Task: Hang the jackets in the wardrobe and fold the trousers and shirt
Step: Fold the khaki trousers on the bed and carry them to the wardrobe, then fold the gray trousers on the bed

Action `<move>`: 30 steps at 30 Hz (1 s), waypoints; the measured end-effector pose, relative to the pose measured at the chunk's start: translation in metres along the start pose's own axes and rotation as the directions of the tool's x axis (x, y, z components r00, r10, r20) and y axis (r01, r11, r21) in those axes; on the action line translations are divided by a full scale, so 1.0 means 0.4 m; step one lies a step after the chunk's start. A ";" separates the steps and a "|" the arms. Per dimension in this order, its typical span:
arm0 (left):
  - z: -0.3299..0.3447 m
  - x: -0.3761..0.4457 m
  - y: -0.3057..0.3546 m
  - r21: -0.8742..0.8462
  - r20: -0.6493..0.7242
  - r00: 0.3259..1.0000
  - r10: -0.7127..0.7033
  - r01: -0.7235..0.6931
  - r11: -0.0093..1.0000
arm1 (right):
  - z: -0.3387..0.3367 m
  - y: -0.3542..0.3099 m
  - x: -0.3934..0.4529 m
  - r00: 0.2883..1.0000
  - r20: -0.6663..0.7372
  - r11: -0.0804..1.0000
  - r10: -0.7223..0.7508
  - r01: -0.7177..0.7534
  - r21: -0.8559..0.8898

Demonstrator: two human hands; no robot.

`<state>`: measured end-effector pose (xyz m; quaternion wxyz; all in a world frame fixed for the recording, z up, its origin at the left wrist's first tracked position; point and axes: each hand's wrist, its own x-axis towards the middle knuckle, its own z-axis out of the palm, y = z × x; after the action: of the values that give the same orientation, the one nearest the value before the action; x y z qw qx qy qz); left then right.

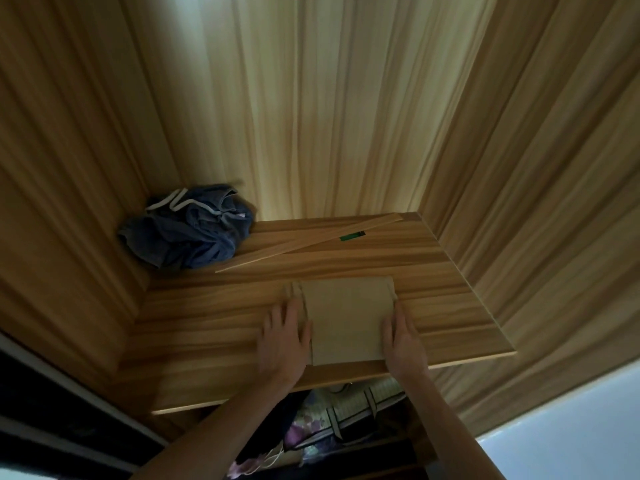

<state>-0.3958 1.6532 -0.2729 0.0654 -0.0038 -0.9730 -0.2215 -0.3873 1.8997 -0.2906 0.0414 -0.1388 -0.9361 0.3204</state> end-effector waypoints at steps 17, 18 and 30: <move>-0.206 -0.097 -0.027 0.037 -0.001 0.906 0.423 -0.423 0.905 | -0.068 -0.124 -0.205 0.913 -0.221 0.934 -0.342 0.306 -0.184; -0.228 -0.100 -0.037 0.038 0.002 0.902 0.431 -0.431 0.901 | -0.077 -0.145 -0.224 0.907 -0.247 0.935 -0.342 0.302 -0.187; -0.447 -0.183 -0.080 -0.168 -0.047 0.820 0.570 -0.569 0.805 | -0.162 -0.407 -0.540 0.830 -0.480 0.931 -0.284 0.120 -0.344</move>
<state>-0.3018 1.5488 -0.1365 0.1253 -0.3019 -0.9038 -0.2760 -0.2074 1.7529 -0.1373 0.3066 -0.1242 -0.9362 0.1190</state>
